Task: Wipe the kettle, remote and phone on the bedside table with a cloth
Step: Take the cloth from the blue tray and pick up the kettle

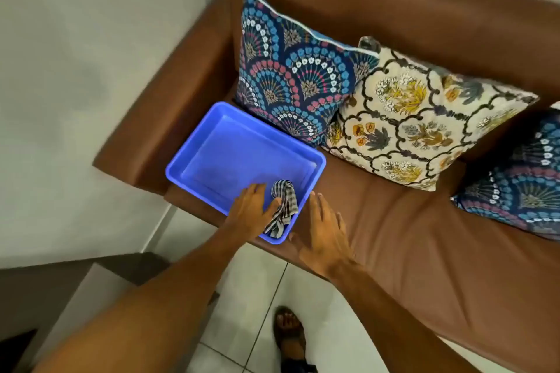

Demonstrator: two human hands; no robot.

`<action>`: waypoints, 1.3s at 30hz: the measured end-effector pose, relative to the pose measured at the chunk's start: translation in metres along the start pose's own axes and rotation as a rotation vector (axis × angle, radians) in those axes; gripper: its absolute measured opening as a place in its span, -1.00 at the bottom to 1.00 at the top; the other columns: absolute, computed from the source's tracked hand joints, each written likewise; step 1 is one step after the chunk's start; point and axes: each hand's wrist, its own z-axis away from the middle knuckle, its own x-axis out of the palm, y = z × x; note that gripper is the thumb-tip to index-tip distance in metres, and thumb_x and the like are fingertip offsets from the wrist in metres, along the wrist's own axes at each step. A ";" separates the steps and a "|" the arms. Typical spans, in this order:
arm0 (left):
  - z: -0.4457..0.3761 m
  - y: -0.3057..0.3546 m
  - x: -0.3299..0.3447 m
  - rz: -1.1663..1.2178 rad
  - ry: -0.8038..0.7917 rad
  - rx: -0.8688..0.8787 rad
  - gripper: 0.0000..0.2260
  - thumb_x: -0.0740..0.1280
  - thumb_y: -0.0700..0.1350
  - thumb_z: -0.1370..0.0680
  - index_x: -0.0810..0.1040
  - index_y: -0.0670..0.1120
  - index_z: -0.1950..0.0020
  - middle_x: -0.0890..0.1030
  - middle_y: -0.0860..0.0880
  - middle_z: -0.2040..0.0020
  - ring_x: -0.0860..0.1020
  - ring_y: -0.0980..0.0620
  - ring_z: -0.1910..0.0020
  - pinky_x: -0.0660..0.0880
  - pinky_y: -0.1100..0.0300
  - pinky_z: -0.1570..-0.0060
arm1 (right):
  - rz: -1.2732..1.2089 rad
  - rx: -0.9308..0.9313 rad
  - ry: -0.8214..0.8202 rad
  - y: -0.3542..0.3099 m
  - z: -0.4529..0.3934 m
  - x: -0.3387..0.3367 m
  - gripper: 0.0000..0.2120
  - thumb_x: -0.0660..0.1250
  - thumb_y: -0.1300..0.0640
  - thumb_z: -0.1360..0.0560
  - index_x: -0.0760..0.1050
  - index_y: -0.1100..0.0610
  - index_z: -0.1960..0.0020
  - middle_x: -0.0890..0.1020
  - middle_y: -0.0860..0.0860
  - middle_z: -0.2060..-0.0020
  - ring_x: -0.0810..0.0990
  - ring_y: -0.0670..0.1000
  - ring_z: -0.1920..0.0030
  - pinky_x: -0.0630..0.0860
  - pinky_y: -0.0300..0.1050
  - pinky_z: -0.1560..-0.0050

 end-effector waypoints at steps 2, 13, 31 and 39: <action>-0.020 0.006 0.018 0.126 0.046 -0.075 -0.52 0.31 0.14 -0.66 0.56 -0.25 -0.34 0.60 -0.29 -0.31 0.56 -0.31 -0.31 0.52 -0.15 -0.26 | -0.073 0.005 0.027 0.004 -0.015 0.012 0.16 0.22 -0.45 -0.38 -0.13 0.12 -0.75 0.01 0.02 -0.75 -0.03 0.06 -0.75 -0.07 0.16 -0.70; -0.065 0.040 0.097 0.174 0.094 -0.217 -0.33 0.34 0.38 -0.52 0.39 -0.07 -0.42 0.50 -0.18 -0.38 0.50 -0.30 -0.35 0.52 -0.22 -0.22 | -0.149 -0.003 0.098 0.028 -0.030 0.063 0.18 0.54 -0.21 -0.49 -0.20 0.10 -0.75 -0.02 -0.05 -0.75 0.02 -0.03 -0.73 -0.03 0.08 -0.73; -0.029 -0.045 0.058 0.851 0.066 -0.287 -0.79 0.48 -0.02 -0.58 0.61 -0.10 -0.12 0.72 -0.10 0.01 0.69 -0.08 0.04 0.66 0.17 0.11 | -0.162 0.036 0.132 -0.007 -0.029 0.102 0.13 0.53 -0.19 -0.49 -0.12 0.13 -0.75 0.12 0.08 -0.73 0.16 0.13 -0.71 0.24 0.26 -0.64; 0.074 -0.133 -0.036 1.246 0.331 -0.362 -0.75 0.41 -0.21 -0.63 0.55 -0.16 -0.30 0.67 -0.14 -0.08 0.64 0.02 0.06 0.61 0.24 0.05 | -0.114 -0.210 -0.017 -0.110 0.007 0.149 0.08 0.55 -0.07 -0.50 -0.06 0.16 -0.75 0.20 0.14 -0.70 0.22 0.11 -0.67 0.24 0.13 -0.67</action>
